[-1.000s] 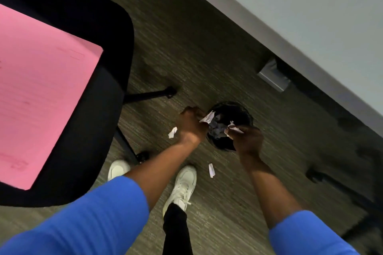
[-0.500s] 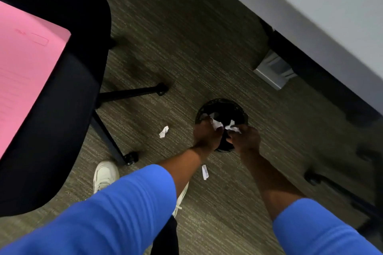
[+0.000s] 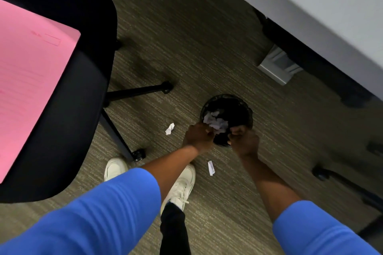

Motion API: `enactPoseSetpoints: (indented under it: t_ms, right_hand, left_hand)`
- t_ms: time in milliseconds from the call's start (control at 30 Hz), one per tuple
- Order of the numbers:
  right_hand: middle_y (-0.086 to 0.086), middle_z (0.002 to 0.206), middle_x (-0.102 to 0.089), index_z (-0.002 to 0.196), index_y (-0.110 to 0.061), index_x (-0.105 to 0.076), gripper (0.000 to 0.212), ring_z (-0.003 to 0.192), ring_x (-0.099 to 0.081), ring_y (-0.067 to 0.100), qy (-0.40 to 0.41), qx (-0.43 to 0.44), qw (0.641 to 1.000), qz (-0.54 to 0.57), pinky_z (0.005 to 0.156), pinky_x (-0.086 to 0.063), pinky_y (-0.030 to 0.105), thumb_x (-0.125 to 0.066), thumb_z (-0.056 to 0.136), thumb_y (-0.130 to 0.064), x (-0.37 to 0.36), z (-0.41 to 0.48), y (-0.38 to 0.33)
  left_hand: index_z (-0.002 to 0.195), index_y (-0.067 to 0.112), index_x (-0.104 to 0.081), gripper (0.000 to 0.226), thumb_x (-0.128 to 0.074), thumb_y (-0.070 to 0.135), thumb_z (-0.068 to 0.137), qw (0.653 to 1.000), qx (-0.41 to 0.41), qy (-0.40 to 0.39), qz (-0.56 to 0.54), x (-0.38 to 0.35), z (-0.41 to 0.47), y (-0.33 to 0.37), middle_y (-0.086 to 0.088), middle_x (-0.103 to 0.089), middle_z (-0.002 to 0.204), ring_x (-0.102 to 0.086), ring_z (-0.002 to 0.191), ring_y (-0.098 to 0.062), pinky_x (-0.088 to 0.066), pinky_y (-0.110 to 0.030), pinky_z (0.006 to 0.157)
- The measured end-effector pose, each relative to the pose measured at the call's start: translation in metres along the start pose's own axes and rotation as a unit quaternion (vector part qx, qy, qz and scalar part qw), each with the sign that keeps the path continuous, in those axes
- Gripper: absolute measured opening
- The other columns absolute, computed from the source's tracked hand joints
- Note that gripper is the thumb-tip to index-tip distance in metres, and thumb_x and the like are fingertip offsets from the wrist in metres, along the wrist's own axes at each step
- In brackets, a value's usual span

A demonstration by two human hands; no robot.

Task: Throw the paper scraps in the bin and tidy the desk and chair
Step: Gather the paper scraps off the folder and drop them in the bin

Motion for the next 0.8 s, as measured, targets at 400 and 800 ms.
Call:
enactPoseSetpoints:
  t_ms: [400, 800]
  right_hand:
    - [-0.002, 0.078, -0.080, 0.078, -0.038, -0.071, 0.019, 0.074, -0.079, 0.024, -0.064, -0.057, 0.994, 0.069, 0.079, -0.064, 0.050, -0.058, 0.069, -0.028, -0.045, -0.084, 0.051]
    - [-0.006, 0.093, -0.081, 0.077, -0.051, -0.066, 0.020, 0.088, -0.075, 0.023, -0.019, -0.037, 0.999, 0.017, 0.083, -0.062, 0.040, -0.047, 0.069, -0.049, -0.102, -0.116, 0.108]
  left_hand:
    - [0.099, 0.008, -0.080, 0.026, -0.063, 0.026, 0.091, 0.998, 0.037, -0.046, 0.036, 0.005, -0.042, -0.083, -0.010, -0.079, 0.106, -0.074, 0.102, -0.026, -0.047, -0.026, 0.076]
    - [0.068, 0.019, -0.065, 0.029, -0.076, 0.039, 0.087, 0.997, 0.008, -0.031, 0.068, 0.001, -0.040, -0.161, -0.008, -0.078, 0.089, -0.073, 0.087, -0.032, -0.059, -0.037, 0.081]
Point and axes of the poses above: each hand's wrist, its own z-axis towards the middle knuckle, its own x-axis out of the back of the hand, y = z × x, the point moved 7 cm from there along z, towards the middle knuckle
